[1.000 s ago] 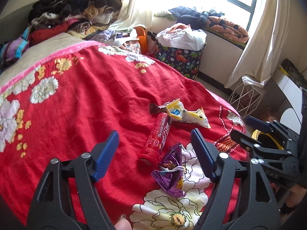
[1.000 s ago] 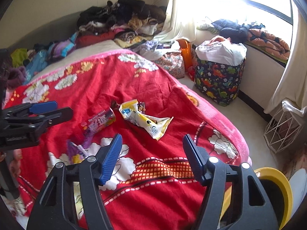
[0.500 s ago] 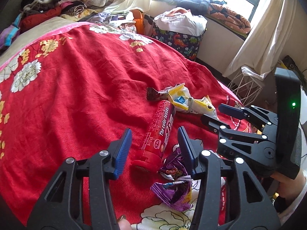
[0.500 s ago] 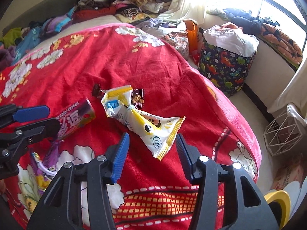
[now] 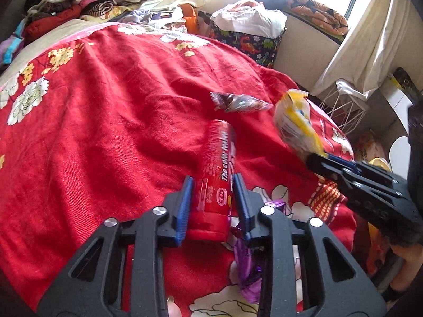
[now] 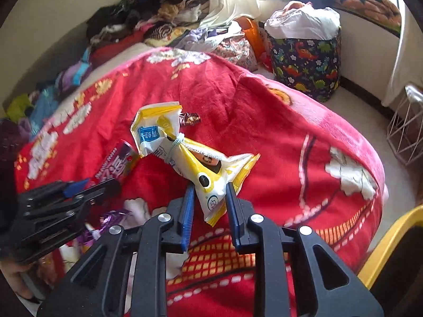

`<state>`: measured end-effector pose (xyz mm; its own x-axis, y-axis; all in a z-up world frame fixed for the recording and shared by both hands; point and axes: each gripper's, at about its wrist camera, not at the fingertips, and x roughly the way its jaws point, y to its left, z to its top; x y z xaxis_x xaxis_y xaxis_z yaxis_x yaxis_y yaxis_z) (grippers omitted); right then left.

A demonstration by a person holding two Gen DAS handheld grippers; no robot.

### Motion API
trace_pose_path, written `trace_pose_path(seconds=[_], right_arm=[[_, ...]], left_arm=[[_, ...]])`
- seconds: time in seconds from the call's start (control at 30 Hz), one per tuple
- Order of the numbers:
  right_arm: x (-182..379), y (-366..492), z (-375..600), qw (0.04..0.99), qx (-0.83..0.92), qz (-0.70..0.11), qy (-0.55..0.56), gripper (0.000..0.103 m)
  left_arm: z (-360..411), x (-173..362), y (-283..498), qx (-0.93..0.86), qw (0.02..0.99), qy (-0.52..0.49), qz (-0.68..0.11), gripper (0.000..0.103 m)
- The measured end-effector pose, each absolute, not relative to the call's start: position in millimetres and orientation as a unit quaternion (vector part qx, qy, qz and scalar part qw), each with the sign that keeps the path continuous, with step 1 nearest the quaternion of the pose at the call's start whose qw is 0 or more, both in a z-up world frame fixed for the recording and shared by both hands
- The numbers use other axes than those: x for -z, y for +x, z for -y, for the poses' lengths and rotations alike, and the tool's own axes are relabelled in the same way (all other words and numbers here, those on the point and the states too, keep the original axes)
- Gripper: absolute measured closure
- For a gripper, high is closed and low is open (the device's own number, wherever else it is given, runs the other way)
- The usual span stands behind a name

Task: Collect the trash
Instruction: 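Grasp the yellow snack wrapper with the right tool while the left tool grasps the red tube, then carry the yellow wrapper and red tube in both tools over the bin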

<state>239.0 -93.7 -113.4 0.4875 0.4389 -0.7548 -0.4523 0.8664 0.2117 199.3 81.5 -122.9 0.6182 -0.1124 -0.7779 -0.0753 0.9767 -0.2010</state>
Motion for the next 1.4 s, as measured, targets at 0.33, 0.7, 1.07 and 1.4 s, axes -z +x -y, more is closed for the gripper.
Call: trace_pose_path(seconds=[0.33,0.7,1.07,1.4], right_arm=[[79.2,193.9,142.9,0.882,-0.255,-0.392,0.058,0.083],[51.0,168.3,216.8,0.901,-0.205,-0.362,0.118,0.083],[48.6,142.9,278.0,0.911,-0.149,-0.355,0.147,0.083],[53.7,126.1,314.1,0.913,-0.115,-0.355,0.167,0.083]], left_arm=[[-59.8,83.0,184.5,0.035,0.918,-0.106,-0.38,0.081],[-4.0,49.8,177.5,0.097,0.926,-0.09,-0.353,0.081],[54.9,33.1,166.8,0.148,0.929,-0.048,-0.336,0.081],[88.2,30.6,155.1,0.178,0.926,-0.025,-0.332,0.081]])
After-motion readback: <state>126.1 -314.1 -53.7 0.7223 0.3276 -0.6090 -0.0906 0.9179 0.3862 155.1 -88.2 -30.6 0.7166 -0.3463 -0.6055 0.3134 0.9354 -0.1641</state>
